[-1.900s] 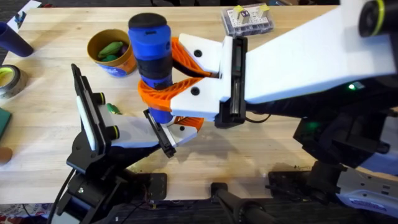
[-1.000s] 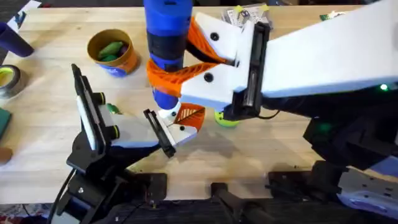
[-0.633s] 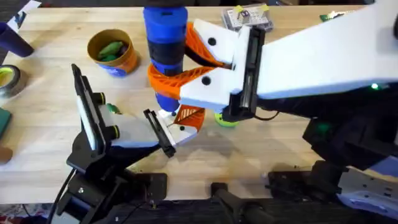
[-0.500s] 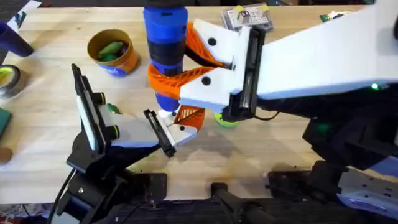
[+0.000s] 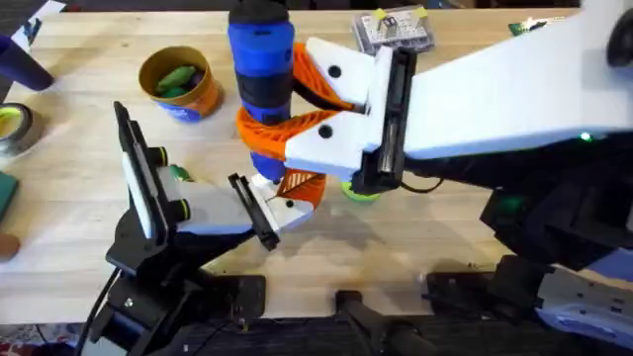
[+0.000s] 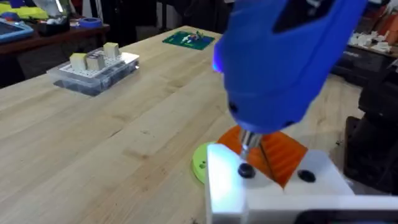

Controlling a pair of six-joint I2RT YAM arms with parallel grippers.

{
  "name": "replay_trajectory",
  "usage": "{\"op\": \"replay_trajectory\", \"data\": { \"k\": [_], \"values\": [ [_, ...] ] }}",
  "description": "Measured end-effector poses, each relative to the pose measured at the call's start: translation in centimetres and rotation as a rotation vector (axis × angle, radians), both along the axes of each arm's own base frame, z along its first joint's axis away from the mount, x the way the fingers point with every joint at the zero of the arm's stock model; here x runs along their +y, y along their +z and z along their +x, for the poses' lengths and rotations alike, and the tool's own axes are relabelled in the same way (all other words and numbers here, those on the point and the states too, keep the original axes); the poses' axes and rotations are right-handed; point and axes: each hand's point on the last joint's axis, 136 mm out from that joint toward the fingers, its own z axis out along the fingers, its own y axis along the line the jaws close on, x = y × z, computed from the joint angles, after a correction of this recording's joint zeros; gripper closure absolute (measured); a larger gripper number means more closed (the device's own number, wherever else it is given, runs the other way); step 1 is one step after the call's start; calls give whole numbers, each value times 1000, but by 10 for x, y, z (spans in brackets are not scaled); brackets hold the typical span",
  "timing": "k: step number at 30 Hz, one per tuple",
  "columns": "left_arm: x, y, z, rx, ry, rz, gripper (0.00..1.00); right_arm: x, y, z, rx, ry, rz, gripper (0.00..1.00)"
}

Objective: Pick up the gripper from the table and insert it into the empty holder that is missing its gripper. Then pick up a screw, insert it into the mounting hole, and use the screwdriver to tighten it. Finally, clean up the table by picking up the vegetable and placing it into the bucket.

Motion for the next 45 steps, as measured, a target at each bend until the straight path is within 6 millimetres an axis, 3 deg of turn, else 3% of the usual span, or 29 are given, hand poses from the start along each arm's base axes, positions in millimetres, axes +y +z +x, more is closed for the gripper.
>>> {"op": "replay_trajectory", "data": {
  "k": [24, 45],
  "values": [
    [0, 0, 0, 1, 0, 0, 989, 1, -14, 2, 41, -4, -51, 919],
    [-1, 0, -1, 0, -6, 1, 989, 1, -15, 3, 44, -8, -54, 921]
  ]
}}
